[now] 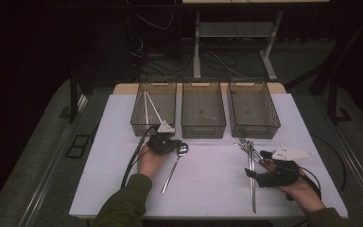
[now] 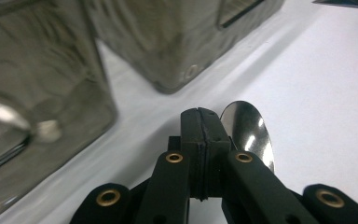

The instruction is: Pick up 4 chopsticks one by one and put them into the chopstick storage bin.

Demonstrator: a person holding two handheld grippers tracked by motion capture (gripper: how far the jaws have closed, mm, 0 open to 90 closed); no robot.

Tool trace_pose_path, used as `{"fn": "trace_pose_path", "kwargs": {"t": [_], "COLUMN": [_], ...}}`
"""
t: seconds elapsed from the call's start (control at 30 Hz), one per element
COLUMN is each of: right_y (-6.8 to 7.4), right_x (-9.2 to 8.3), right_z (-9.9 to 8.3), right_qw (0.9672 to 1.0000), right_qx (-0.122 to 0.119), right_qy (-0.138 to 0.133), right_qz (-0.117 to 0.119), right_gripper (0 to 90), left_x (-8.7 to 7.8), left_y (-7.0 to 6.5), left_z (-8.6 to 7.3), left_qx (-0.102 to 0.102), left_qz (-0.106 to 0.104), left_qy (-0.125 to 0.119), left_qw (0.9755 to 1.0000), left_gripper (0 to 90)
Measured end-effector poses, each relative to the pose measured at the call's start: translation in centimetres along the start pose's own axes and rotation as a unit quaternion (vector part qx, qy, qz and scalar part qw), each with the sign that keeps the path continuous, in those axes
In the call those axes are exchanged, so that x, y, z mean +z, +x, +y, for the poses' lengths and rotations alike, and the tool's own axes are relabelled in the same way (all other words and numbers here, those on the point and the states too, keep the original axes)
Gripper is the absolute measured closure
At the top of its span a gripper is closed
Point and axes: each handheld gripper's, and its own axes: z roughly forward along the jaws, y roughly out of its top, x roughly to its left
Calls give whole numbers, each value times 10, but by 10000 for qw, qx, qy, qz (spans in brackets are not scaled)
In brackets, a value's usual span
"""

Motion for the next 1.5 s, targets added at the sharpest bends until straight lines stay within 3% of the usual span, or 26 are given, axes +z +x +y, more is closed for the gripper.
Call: {"fn": "trace_pose_path", "kwargs": {"t": [0.4,0.6,0.67,0.77,0.87,1.03,1.23,1.3,1.5], "right_y": [0,-4,-6,-10,-17,-36,-53,-58,-72], "right_x": [0,-2,-3,-6,-6,0,15,22,45], "right_z": [0,3,4,7,11,20,29,33,36], "right_qw": [10000,10000,10000,9998,9993,9967,9936,9923,9874], "right_qx": [-5,-10,26,93,213,428,547,622,767], "right_qy": [7,4,41,167,274,568,781,838,1091], "right_qz": [-2,-63,-72,-73,-157,-388,-612,-669,-851], "right_gripper": [92,93,148,160,257,493,646,706,855], "left_x": [5,-1,-5,-12,-18,-33,-54,-61,-78], "left_y": [-13,-11,-10,-9,-9,-13,-20,-23,-25], "left_z": [3,3,2,-1,-6,-17,-30,-35,-51], "left_qx": [195,146,118,41,-16,8,68,9,-15], "left_qz": [-265,-156,-121,-87,-57,-47,-5,-20,-70], "left_qy": [73,42,-22,-72,-81,-71,-123,-222,-209], "left_qw": [9994,9998,9999,9999,10000,10000,9999,9998,9998], "left_gripper": [895,878,851,814,746,589,453,417,319]}}
